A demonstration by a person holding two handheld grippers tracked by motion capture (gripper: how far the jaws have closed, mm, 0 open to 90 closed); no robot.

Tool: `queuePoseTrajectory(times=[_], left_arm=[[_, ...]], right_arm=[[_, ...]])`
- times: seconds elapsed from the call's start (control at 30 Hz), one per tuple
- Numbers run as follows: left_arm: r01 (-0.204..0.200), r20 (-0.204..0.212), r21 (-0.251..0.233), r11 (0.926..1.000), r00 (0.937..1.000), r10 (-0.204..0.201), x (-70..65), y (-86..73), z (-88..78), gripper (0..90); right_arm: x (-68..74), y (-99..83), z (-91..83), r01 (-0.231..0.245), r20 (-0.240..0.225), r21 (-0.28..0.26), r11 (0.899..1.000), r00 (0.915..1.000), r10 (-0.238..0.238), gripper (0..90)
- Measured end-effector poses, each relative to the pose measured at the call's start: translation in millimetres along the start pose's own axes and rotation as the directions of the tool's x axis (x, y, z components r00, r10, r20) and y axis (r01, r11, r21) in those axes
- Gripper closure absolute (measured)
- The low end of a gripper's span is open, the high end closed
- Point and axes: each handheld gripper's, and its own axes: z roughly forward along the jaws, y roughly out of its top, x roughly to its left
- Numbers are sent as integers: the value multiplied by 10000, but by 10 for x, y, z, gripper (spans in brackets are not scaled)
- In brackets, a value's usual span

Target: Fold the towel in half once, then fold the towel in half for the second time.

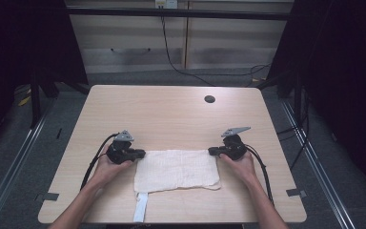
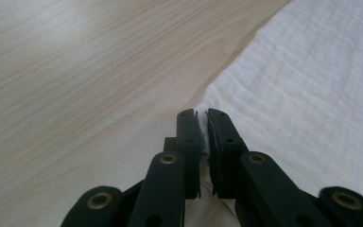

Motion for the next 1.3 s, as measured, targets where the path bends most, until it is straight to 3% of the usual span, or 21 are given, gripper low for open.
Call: queuePoseTrajectory(times=[0.47,0.97,1.3], left_arm=[[123,133,-94,9999,9998,-122,14,-15,-1,848],[103,-247,-55,9999,9996,-104,-22,-14,-7,849],[165,-281,-135,9998,9995,-169,-35,-34,-15,848]], right_arm=[[27,74,-108,77,-74,-746,9972,9999,-82,875],[234,151,-302,641,-426,-1472,9870,9966,-711,875],[497,159,-417,1236,-800,-1596,9794,9873,-1376,875]])
